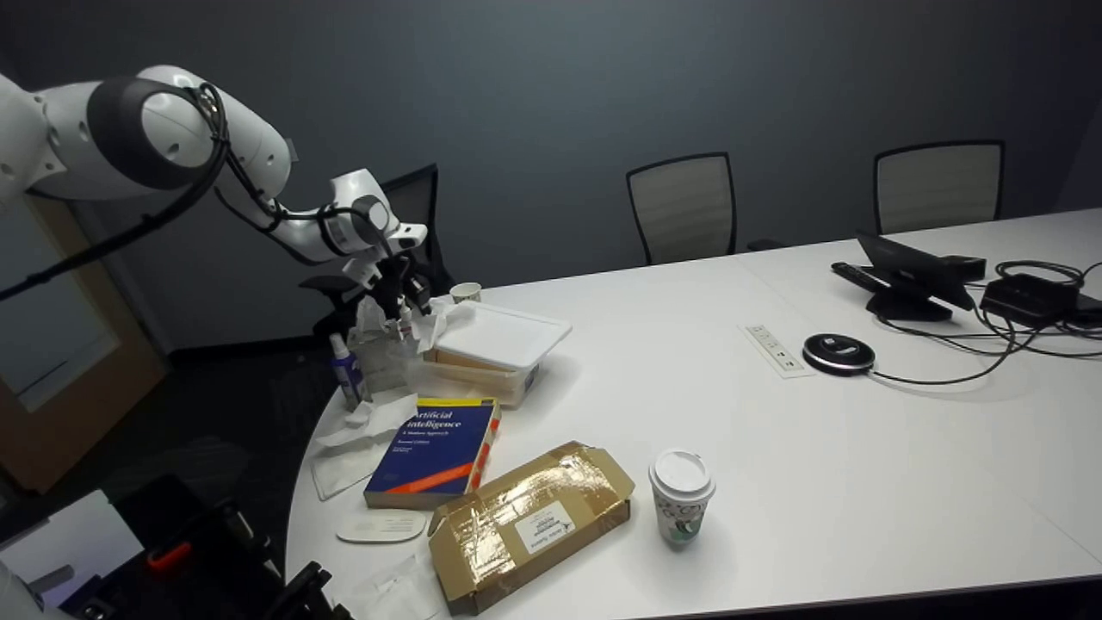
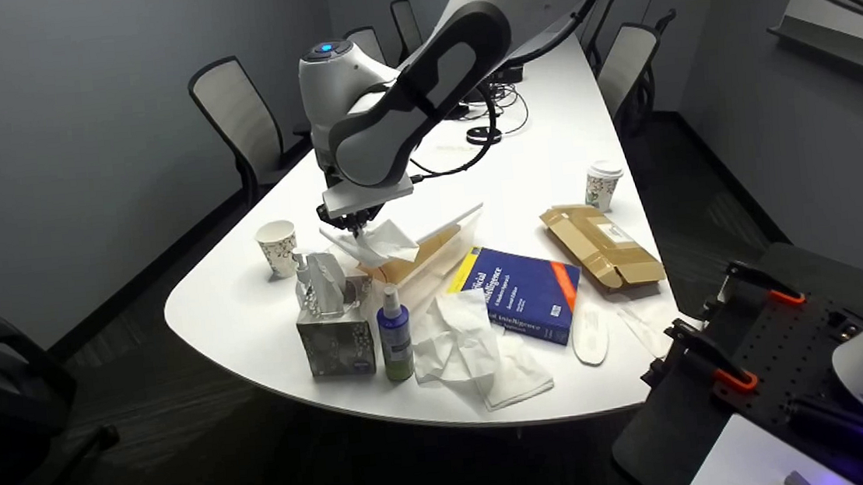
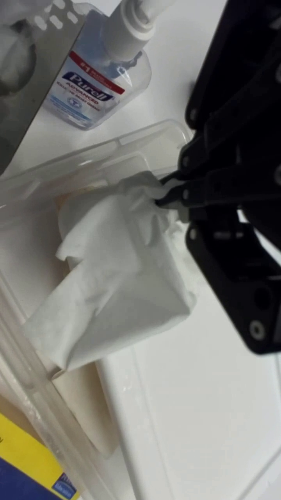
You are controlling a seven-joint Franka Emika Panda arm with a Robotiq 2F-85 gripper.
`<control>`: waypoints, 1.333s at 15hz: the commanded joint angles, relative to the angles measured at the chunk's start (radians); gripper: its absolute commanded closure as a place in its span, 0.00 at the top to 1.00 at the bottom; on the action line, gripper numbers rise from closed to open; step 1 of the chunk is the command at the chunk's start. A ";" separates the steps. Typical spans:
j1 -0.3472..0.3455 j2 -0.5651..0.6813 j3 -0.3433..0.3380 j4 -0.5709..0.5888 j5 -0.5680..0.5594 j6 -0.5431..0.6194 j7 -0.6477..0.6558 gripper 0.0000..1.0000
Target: Remove a tissue from the tissue box and wipe the white lid of the lunchbox with the tissue
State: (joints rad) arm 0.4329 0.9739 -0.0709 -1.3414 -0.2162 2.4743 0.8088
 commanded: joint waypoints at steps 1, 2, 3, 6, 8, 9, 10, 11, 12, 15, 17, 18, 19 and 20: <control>-0.008 0.058 0.030 0.084 0.033 0.018 -0.059 0.00; -0.011 0.068 0.041 0.097 0.044 0.022 -0.075 0.00; -0.014 0.079 0.050 0.113 0.055 0.026 -0.085 0.00; -0.024 0.101 0.073 0.145 0.099 0.046 -0.125 0.00; -0.030 0.108 0.086 0.162 0.131 0.061 -0.147 0.00; -0.033 0.108 0.089 0.168 0.144 0.071 -0.157 0.00; -0.036 0.106 0.093 0.172 0.158 0.086 -0.169 0.00; -0.037 0.098 0.093 0.173 0.169 0.103 -0.171 0.00; -0.038 0.088 0.091 0.172 0.178 0.120 -0.177 0.00; -0.044 0.041 0.082 0.152 0.154 0.166 -0.164 0.00; -0.029 -0.008 0.050 0.125 0.129 0.153 -0.151 0.00; -0.021 -0.033 0.032 0.112 0.112 0.141 -0.142 0.00; -0.012 -0.064 0.015 0.097 0.096 0.128 -0.135 0.00; 0.001 -0.100 -0.007 0.075 0.075 0.117 -0.126 0.00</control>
State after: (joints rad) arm 0.4004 0.9975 -0.0263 -1.1672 -0.0986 2.6306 0.6621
